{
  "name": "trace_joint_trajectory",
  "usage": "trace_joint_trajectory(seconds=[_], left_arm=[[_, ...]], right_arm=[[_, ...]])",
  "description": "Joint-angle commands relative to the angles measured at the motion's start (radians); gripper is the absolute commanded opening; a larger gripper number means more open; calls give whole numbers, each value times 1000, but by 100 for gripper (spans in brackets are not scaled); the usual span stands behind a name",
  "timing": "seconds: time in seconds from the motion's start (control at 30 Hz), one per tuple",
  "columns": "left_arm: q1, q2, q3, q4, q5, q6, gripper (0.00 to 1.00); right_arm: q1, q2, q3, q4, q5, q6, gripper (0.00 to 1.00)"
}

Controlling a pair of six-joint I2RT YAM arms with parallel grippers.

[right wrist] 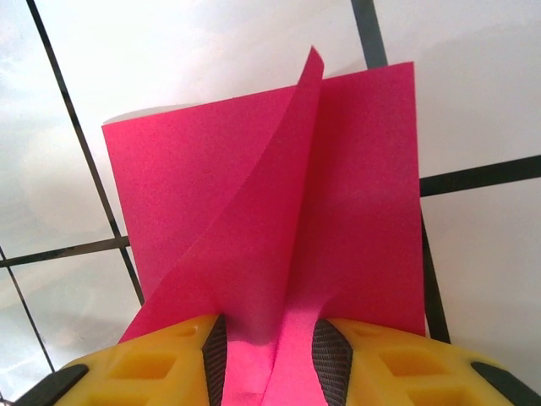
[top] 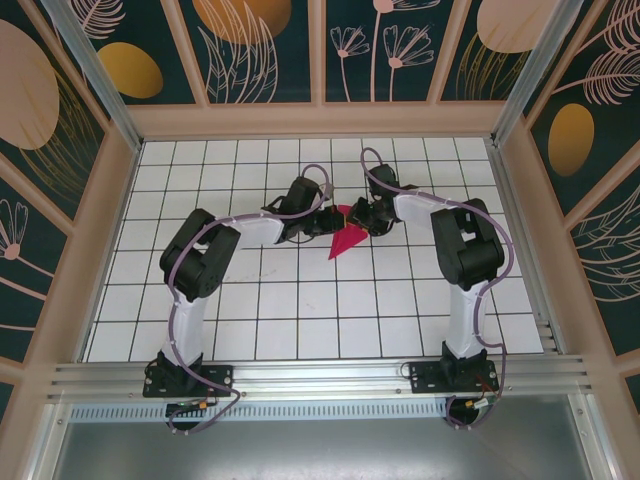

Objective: Fold a paper plane with a square sheet of paper (pick it up from the middle)

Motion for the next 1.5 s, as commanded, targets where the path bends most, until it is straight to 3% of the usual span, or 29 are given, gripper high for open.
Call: trace_joint_trajectory(seconds=[0.0,0.3,0.67,1.23,1.47], left_arm=[[-12,39,13,-43,26,26,0],[-12,59,28,-52,40,31,0],[-11,31,25,-102,-114,32,1],[-10,33,28,-110,-131,32,1],[-10,16,24,-90,-109,29,3]], right_arm=[[-2,95,-76,-30,5,14,39],[-23,83,-101,18,-88,4,36],[-55,29,-143,91,-151,-73,39],[-57,24,-134,70,-114,-171,17],[-50,44,-123,27,-61,-181,24]])
